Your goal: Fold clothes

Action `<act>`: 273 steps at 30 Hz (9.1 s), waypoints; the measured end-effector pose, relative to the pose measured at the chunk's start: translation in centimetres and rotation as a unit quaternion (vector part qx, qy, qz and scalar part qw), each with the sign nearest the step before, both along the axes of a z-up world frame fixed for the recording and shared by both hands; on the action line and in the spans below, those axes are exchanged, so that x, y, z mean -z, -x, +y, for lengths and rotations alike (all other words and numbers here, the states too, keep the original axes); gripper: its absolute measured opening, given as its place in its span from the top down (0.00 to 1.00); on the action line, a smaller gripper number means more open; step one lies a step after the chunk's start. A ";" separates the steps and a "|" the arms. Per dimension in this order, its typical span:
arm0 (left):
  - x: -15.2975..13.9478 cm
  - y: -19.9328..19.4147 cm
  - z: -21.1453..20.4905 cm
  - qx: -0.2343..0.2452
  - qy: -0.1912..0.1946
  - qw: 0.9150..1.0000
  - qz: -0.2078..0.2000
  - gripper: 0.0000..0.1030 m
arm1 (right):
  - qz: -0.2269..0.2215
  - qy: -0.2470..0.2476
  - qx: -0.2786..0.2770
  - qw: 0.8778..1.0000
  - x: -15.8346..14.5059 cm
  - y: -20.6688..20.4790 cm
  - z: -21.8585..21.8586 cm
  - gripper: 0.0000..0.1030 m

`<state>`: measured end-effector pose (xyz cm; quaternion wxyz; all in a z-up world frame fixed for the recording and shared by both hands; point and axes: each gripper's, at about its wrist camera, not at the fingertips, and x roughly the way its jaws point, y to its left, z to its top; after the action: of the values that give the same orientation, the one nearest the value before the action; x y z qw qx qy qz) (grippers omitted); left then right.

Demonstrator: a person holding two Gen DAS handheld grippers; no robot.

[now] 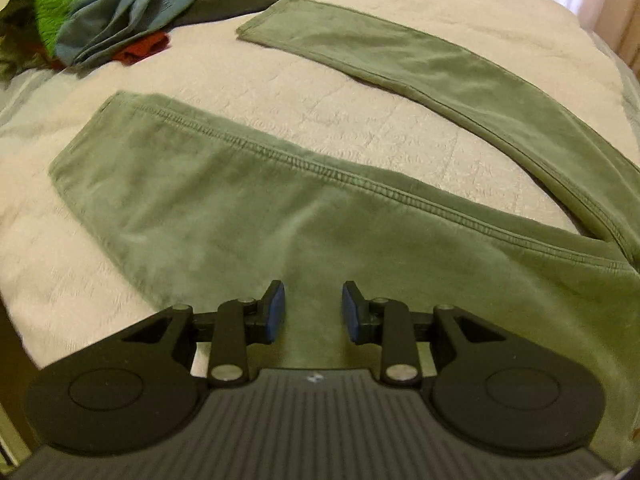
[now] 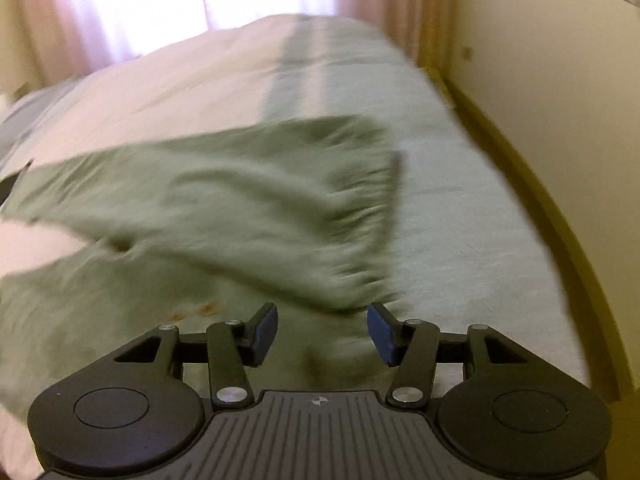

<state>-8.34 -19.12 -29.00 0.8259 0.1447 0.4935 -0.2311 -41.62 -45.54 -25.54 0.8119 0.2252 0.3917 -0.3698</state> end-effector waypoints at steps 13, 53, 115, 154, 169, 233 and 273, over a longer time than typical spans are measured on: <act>4.3 -14.0 9.7 0.022 -0.091 0.991 -0.096 0.65 | 0.118 -0.013 0.112 0.987 1.6 -0.6 7.0 0.46; -17.2 8.8 11.7 0.133 -0.028 0.989 -0.055 0.53 | 0.001 -0.018 0.068 0.998 -16.8 7.4 19.2 0.00; -24.3 21.2 19.0 0.170 -0.010 0.982 -0.080 0.37 | 0.003 -0.057 0.031 0.998 -20.5 10.2 27.6 0.00; -21.6 1.8 2.6 0.250 -0.037 0.967 -0.039 0.37 | 0.066 -0.100 0.101 0.988 -17.2 -9.3 16.4 0.00; -17.0 -3.2 1.7 0.254 -0.075 0.964 -0.021 0.36 | 0.061 -0.108 0.170 0.978 -13.1 -4.9 12.8 0.00; 4.6 -17.9 -38.6 0.643 -0.092 0.760 0.002 0.38 | 0.083 -0.090 -0.263 0.957 3.7 -17.4 -27.4 0.52; -1.9 -6.4 5.8 0.235 0.068 0.960 0.140 0.81 | -0.019 -0.082 0.160 0.983 -4.0 1.2 12.1 0.22</act>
<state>-1.91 -13.28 -27.09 0.6789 0.1667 0.5393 -0.4694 -42.78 -33.46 -21.55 0.7283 0.3579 0.3638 -0.4574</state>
